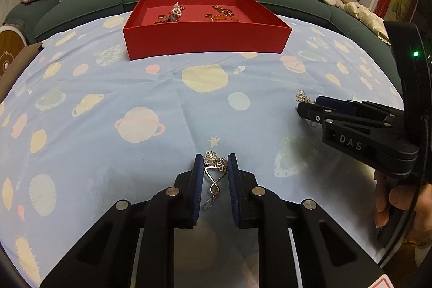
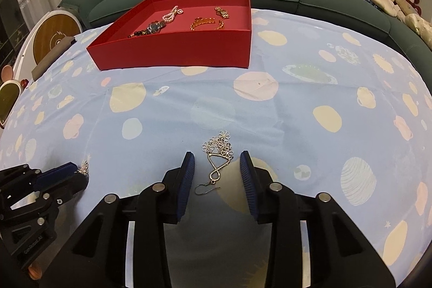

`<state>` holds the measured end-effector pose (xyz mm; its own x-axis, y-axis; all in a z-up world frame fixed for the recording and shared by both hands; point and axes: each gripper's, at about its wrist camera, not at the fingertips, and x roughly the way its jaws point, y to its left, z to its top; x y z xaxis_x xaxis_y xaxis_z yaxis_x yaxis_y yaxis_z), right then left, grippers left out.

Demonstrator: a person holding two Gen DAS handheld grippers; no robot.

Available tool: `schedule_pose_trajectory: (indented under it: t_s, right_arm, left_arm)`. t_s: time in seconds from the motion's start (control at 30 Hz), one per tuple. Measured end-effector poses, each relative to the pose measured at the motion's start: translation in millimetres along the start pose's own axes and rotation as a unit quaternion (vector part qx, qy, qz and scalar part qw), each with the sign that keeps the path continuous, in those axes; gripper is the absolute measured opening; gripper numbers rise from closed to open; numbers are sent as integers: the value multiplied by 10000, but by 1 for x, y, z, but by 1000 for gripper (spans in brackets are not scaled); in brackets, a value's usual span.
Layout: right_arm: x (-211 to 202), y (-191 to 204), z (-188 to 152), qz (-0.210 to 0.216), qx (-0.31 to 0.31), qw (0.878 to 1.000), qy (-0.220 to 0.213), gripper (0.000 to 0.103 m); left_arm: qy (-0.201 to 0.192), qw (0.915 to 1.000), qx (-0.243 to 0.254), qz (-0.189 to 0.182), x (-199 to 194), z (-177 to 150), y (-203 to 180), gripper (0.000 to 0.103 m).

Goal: Organize jewelry
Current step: 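Lift the pendant with the left tool while the right tool holds the drop earring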

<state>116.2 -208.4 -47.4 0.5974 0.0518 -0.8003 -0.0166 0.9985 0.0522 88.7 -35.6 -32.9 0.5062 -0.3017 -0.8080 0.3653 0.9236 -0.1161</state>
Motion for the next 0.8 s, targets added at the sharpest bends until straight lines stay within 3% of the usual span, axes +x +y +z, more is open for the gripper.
schedule_pose_trajectory:
  t_s: [0.03, 0.1, 0.3, 0.37, 0.8]
  right_arm:
    - [0, 1, 0, -41, -44, 10000, 1, 31]
    - [0, 3, 0, -46, -75, 10000, -2, 18]
    - [-3, 3, -1, -56, -21, 10000, -9, 15]
    - [-6, 3, 0, -24, -17, 10000, -23, 0]
    - [-14, 0, 3, 56, 22, 9999, -123, 4]
  left_arm:
    - [-17, 10000, -2, 10, -2, 1, 0, 15]
    - [-39, 10000, -25, 31, -5, 3, 1, 15]
    - [-46, 9999, -112, 85, -9, 8, 6, 15]
    - [-57, 9998, -128, 110, -11, 9, 7, 15]
    - [-69, 9995, -172, 241, -13, 11, 9, 15]
